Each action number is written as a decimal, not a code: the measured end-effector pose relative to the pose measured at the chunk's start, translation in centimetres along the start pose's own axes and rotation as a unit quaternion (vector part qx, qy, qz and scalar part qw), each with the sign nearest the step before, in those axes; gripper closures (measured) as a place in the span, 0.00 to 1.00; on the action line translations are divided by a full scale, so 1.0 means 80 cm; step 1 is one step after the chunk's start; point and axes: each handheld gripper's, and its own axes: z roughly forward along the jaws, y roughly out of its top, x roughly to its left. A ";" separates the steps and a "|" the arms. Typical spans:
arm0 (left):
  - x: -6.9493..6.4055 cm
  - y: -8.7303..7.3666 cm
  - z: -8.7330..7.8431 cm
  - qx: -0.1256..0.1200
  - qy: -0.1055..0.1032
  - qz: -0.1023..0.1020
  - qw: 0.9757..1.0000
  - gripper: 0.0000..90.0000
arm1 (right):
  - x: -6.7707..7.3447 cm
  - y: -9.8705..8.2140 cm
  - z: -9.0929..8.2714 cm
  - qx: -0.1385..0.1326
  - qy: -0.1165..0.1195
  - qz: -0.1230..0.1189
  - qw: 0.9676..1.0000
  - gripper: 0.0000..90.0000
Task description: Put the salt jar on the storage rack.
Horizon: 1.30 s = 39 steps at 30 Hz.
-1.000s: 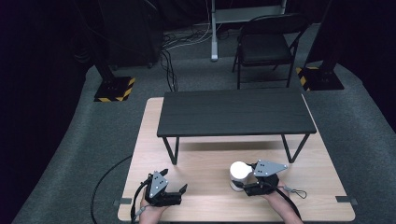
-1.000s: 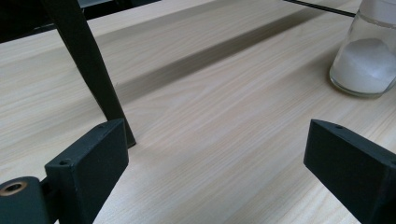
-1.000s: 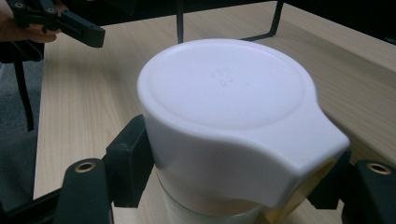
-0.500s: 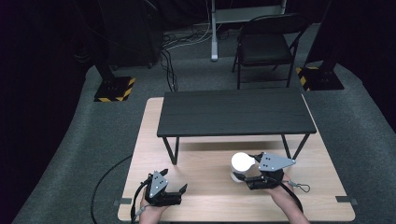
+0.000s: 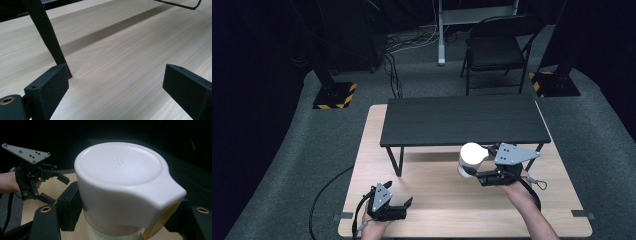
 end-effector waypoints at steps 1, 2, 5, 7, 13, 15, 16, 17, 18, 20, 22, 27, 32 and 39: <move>0.000 0.000 0.000 0.000 0.000 0.000 1.000 0.07 | -0.001 0.005 0.000 -0.002 0.000 -0.002 1.000 0.33; 0.000 0.001 0.000 0.002 0.000 0.001 1.000 0.07 | -0.002 0.014 0.001 -0.005 0.000 -0.004 1.000 0.33; 0.000 0.000 0.000 0.001 0.000 0.002 1.000 0.07 | -0.005 0.021 0.003 -0.009 0.002 0.000 1.000 0.33; 0.000 0.001 0.000 0.002 0.000 0.001 1.000 0.07 | -0.011 0.030 0.004 -0.013 0.004 0.005 1.000 0.33; 0.001 0.001 0.000 0.002 0.000 0.002 1.000 0.07 | -0.023 0.053 0.006 -0.022 -0.004 0.020 1.000 0.33; 0.001 0.001 0.000 0.002 0.000 0.002 1.000 0.07 | -0.025 0.061 0.007 -0.024 -0.013 0.018 0.999 0.33; 0.001 0.001 0.000 0.002 0.000 0.002 1.000 0.07 | -0.025 0.061 0.007 -0.024 -0.013 0.018 0.999 0.33; 0.001 0.001 0.000 0.002 0.000 0.002 1.000 0.07 | -0.025 0.064 0.008 -0.024 -0.019 0.019 0.999 0.33; 0.001 0.001 0.000 0.002 0.000 0.002 1.000 0.07 | -0.025 0.066 0.009 -0.023 -0.024 0.023 0.999 0.33; 0.001 0.000 0.000 0.002 0.000 0.001 1.000 0.07 | -0.027 0.071 0.013 -0.017 -0.040 0.026 0.999 0.33; 0.001 0.000 0.000 0.002 0.000 0.001 1.000 0.07 | -0.029 0.072 0.016 -0.016 -0.050 0.034 0.998 0.33; 0.001 0.001 0.001 0.003 -0.001 0.003 1.000 0.07 | -0.035 0.075 0.023 -0.013 -0.076 0.053 0.996 0.33; 0.001 0.001 0.000 0.002 -0.001 0.002 1.000 0.07 | -0.052 0.069 0.029 -0.022 -0.079 0.093 0.992 0.32; 0.001 0.001 0.000 0.003 0.000 0.002 1.000 0.07 | -0.050 0.058 0.033 -0.017 -0.084 0.085 0.993 0.21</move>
